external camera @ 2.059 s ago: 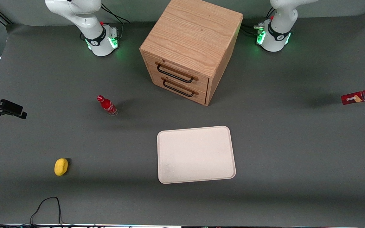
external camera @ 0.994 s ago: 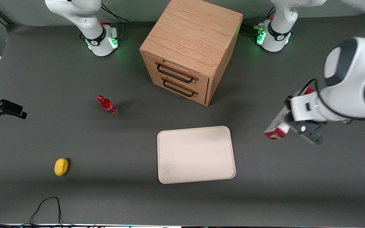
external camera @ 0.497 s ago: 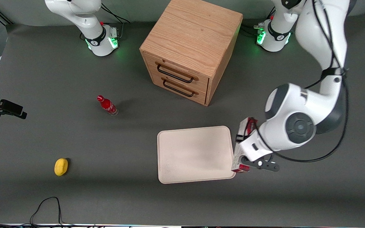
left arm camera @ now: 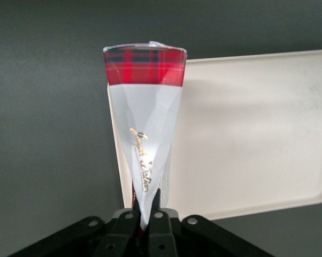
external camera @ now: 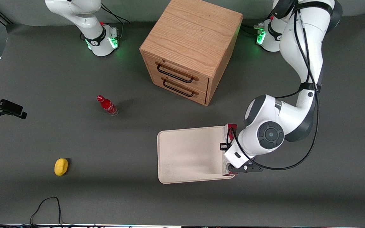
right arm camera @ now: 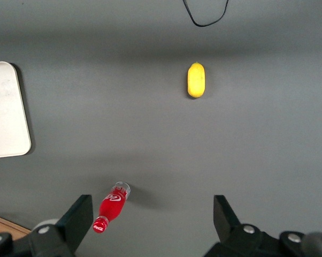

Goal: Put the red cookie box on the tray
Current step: 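Carry the held cookie box over to the white tray, then lower the cookie box onto the tray and open the left gripper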

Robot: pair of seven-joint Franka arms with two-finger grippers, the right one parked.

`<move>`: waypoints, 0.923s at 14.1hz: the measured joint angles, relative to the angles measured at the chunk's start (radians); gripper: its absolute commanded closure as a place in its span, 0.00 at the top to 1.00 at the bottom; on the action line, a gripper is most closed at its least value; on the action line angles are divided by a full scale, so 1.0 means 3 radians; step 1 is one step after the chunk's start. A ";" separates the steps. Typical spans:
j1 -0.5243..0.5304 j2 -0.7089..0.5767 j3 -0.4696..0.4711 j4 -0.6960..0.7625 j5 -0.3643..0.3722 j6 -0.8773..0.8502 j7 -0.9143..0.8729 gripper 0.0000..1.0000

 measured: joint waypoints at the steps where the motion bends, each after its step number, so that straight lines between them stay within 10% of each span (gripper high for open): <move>1: 0.0000 0.0038 0.0004 0.0002 0.0002 0.0021 -0.0144 0.00; 13: -0.0011 0.0218 0.0009 -0.0254 0.0095 0.0507 -0.0513 0.00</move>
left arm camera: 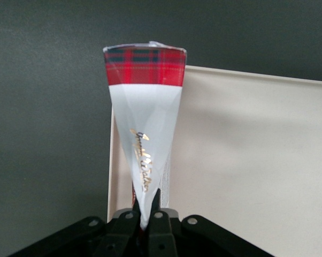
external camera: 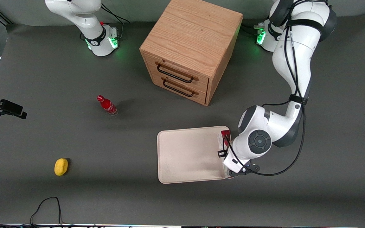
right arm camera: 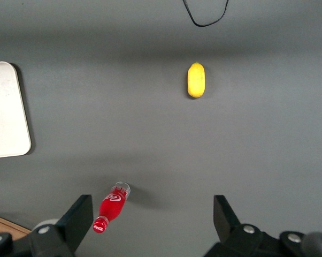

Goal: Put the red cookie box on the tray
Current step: 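Lower the cookie box onto the tray and open the left gripper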

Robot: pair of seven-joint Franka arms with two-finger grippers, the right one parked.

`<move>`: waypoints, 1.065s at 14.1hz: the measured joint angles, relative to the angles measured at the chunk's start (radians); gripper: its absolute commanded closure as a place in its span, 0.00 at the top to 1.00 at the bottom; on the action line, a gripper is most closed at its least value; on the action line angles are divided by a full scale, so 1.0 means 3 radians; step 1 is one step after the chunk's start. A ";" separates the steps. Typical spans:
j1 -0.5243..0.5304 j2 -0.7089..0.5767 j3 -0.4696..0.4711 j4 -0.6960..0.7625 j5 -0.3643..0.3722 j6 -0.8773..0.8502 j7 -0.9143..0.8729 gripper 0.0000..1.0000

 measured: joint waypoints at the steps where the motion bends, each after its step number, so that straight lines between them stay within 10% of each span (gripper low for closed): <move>1: -0.0006 0.0001 0.0000 -0.0010 0.0016 0.0000 -0.0011 0.00; 4: -0.0035 0.0003 -0.0001 -0.0027 0.0074 0.0003 -0.0040 0.10; 5: -0.0038 0.0003 -0.0001 -0.0032 0.0078 0.0004 -0.0042 0.84; 6: -0.0038 0.0003 0.0000 -0.0035 0.0084 0.0006 -0.0044 1.00; 15: -0.0038 -0.0008 0.0000 -0.0027 0.0098 0.0014 -0.0049 1.00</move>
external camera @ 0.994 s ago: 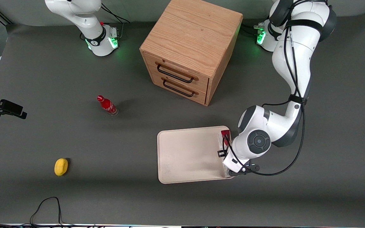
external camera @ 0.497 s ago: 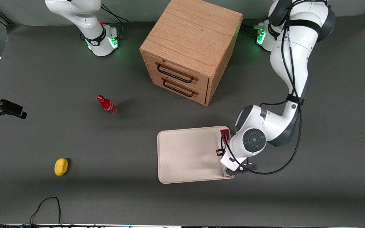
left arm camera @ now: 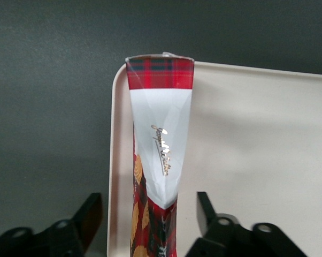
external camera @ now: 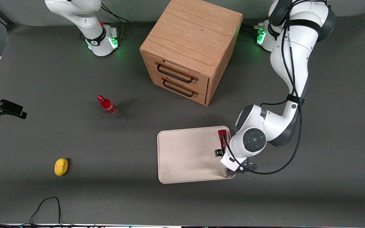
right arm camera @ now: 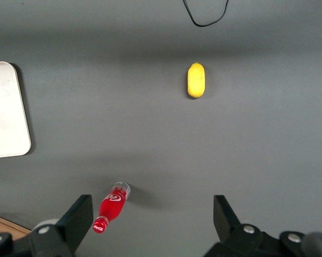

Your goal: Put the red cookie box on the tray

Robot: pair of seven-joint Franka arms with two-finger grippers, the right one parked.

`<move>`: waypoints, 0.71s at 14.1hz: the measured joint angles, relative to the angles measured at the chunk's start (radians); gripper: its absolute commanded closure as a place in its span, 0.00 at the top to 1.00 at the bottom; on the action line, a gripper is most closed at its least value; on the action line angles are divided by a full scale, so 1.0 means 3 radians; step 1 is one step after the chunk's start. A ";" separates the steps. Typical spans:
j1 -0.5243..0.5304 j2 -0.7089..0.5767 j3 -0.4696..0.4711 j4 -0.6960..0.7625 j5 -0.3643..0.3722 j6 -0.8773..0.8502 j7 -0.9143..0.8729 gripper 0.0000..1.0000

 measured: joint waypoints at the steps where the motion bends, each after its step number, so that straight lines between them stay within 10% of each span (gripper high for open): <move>1: 0.0001 -0.0008 0.0001 0.0013 0.0000 -0.0001 -0.0002 1.00; 10: 0.0101 -0.0778 0.0003 -0.0082 0.0001 -0.0743 0.0013 1.00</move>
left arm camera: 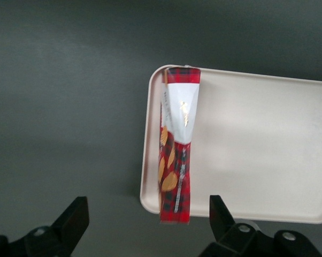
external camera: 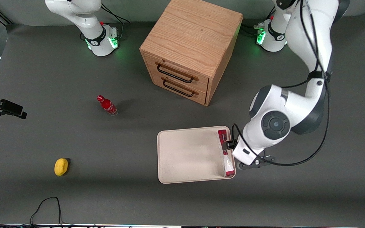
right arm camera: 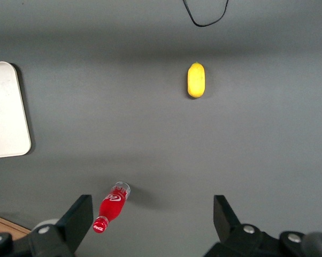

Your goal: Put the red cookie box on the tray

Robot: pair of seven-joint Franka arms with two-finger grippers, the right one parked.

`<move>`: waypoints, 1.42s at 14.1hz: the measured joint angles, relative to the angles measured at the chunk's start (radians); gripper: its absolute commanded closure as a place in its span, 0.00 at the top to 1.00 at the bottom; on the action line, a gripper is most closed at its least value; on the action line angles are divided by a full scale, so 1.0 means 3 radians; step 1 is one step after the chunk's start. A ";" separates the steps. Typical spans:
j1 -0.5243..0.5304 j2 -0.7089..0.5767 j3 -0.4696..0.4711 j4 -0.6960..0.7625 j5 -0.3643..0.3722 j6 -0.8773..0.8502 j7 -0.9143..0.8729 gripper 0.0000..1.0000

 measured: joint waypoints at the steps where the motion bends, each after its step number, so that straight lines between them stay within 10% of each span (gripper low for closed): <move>1: 0.0029 -0.0160 0.0000 -0.0135 0.0000 -0.0056 0.0042 1.00; 10: 0.0736 -0.1643 0.0262 -0.1335 -0.0202 -0.0622 0.1186 1.00; 20: 0.1022 -0.2237 0.0730 -0.1773 0.0140 -0.0851 0.1784 1.00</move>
